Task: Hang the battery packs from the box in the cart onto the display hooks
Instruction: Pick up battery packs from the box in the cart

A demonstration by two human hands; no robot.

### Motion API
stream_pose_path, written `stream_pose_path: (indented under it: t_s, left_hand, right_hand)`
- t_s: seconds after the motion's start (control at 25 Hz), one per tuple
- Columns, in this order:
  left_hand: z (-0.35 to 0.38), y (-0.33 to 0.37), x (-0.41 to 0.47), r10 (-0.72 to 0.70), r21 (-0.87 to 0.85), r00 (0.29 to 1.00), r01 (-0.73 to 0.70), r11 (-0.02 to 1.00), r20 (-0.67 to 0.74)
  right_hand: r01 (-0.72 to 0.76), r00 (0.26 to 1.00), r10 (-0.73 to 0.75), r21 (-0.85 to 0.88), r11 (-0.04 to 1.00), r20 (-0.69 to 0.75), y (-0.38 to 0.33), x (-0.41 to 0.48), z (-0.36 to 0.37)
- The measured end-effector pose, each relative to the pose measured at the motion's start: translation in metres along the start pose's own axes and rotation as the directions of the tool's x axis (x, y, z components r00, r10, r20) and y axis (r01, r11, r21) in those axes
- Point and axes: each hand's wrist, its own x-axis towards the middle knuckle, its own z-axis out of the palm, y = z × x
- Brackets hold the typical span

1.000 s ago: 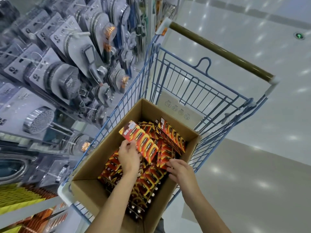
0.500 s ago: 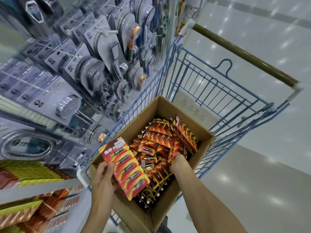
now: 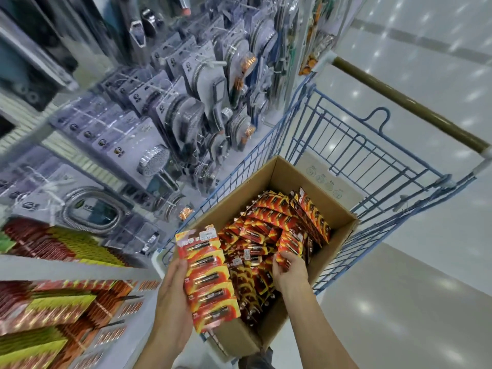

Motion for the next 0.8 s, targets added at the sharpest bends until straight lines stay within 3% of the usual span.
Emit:
stream_pose_path:
  t_s: [0.04,0.08,0.2,0.32,0.4,0.56,0.68,0.72,0.8]
  left_hand:
    - [-0.002,0.004,-0.004,0.007,0.005,1.0,-0.007,1.0,0.023]
    - [-0.005,0.008,-0.009,0.02,0.013,0.999,-0.021,1.0,0.039]
    - [-0.021,0.023,-0.024,0.093,0.052,0.995,-0.095,0.994,0.034]
    - [-0.045,0.042,-0.043,0.177,0.075,0.984,-0.178,0.981,0.031]
    - [-0.065,0.055,-0.056,0.233,0.072,0.972,-0.235,0.969,0.028]
    - [-0.118,0.082,-0.085,0.363,0.033,0.932,-0.362,0.932,-0.01]
    - [-0.165,0.098,-0.108,0.418,0.002,0.904,-0.42,0.908,-0.09]
    - [-0.185,0.101,-0.117,0.427,-0.026,0.894,-0.434,0.9,-0.132]
    - [-0.221,0.107,-0.135,0.44,-0.073,0.872,-0.464,0.883,-0.216]
  right_hand:
    - [-0.043,0.99,0.059,-0.121,0.992,0.126,-0.008,-0.02,-0.001]
    - [-0.003,0.993,0.026,-0.195,0.981,0.116,-0.006,-0.032,-0.003]
    - [0.083,0.962,0.022,-0.368,0.926,0.274,0.001,-0.06,-0.026]
    - [0.195,0.922,-0.027,-0.403,0.894,0.387,0.008,-0.098,-0.033]
    - [0.312,0.88,-0.057,-0.484,0.818,0.472,0.016,-0.118,-0.034]
    - [0.535,0.738,0.025,-0.607,0.588,0.675,0.051,-0.164,-0.031]
    - [0.715,0.536,0.209,-0.571,0.404,0.818,0.092,-0.199,-0.03]
    - [0.74,0.469,0.295,-0.552,0.384,0.833,0.111,-0.215,-0.031]
    - [0.712,0.406,0.422,-0.57,0.409,0.81,0.148,-0.237,-0.036]
